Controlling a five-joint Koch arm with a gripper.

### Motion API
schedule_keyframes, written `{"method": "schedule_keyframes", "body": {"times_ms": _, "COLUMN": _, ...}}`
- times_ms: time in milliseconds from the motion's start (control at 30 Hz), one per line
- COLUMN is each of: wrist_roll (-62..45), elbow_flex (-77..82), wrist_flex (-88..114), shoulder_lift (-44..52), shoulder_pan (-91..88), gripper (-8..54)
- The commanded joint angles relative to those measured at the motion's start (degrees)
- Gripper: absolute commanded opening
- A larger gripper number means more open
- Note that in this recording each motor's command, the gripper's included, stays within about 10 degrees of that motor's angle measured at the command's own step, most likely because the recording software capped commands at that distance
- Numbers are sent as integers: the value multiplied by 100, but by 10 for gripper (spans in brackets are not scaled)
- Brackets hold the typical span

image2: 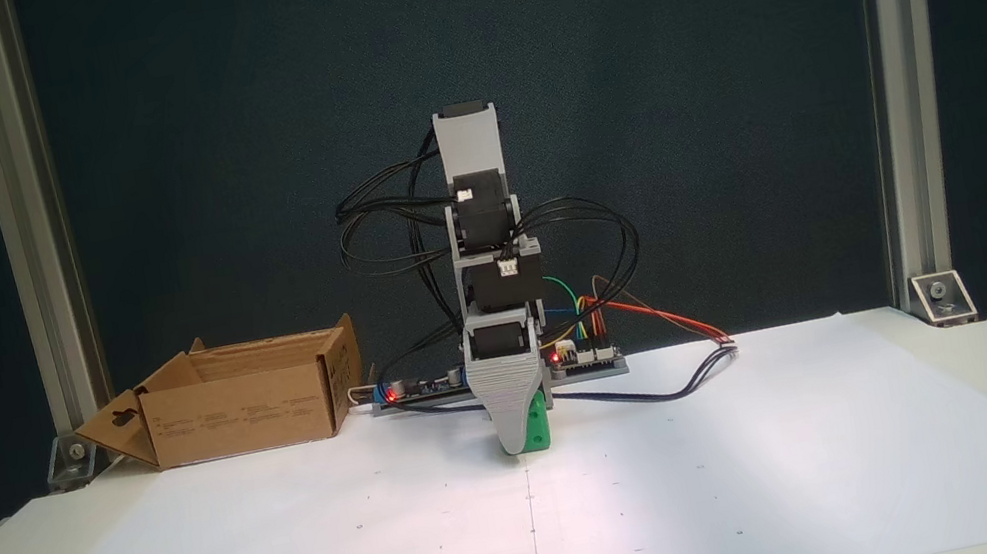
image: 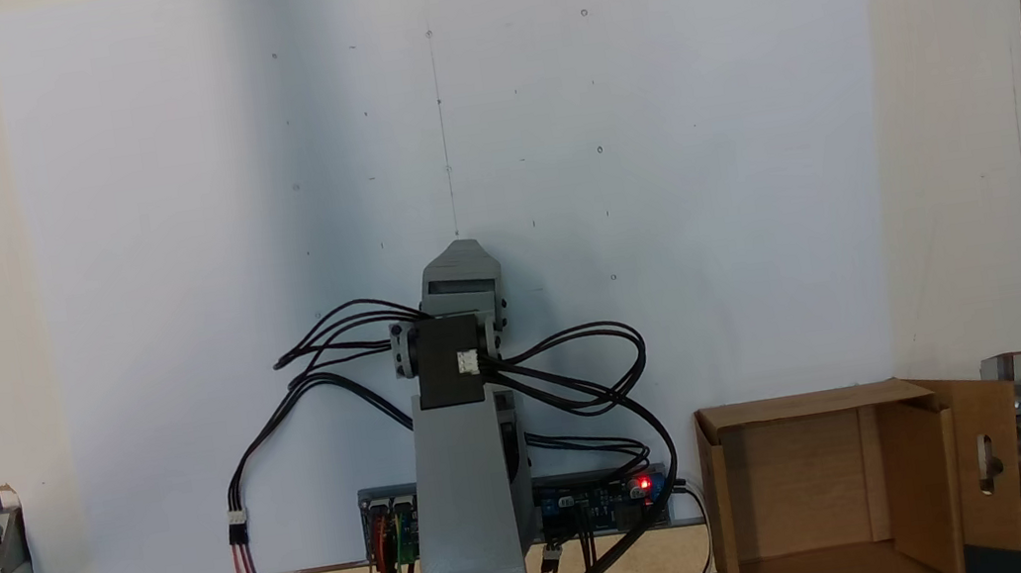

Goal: Grasp a green dice and put it in the bin.

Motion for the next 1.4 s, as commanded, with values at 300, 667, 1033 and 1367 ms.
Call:
{"method": "schedule_keyframes", "body": {"times_ms": 300, "wrist_roll": 352, "elbow_flex": -44, "wrist_flex": -53, "shoulder_lift": 0, "shoulder_pan": -70, "gripper": 364}}
{"method": "schedule_keyframes", "body": {"times_ms": 667, "wrist_roll": 369, "elbow_flex": 149, "wrist_flex": -457, "shoulder_lift": 9, "shoulder_pan": -88, "gripper": 300}}
{"method": "schedule_keyframes", "body": {"times_ms": 1033, "wrist_roll": 501, "elbow_flex": 176, "wrist_flex": -483, "shoulder_lift": 149, "shoulder_pan": -70, "gripper": 116}}
{"method": "schedule_keyframes", "body": {"times_ms": 1367, "wrist_roll": 817, "elbow_flex": -2573, "wrist_flex": 2151, "shoulder_lift": 439, "shoulder_pan": -246, "gripper": 116}}
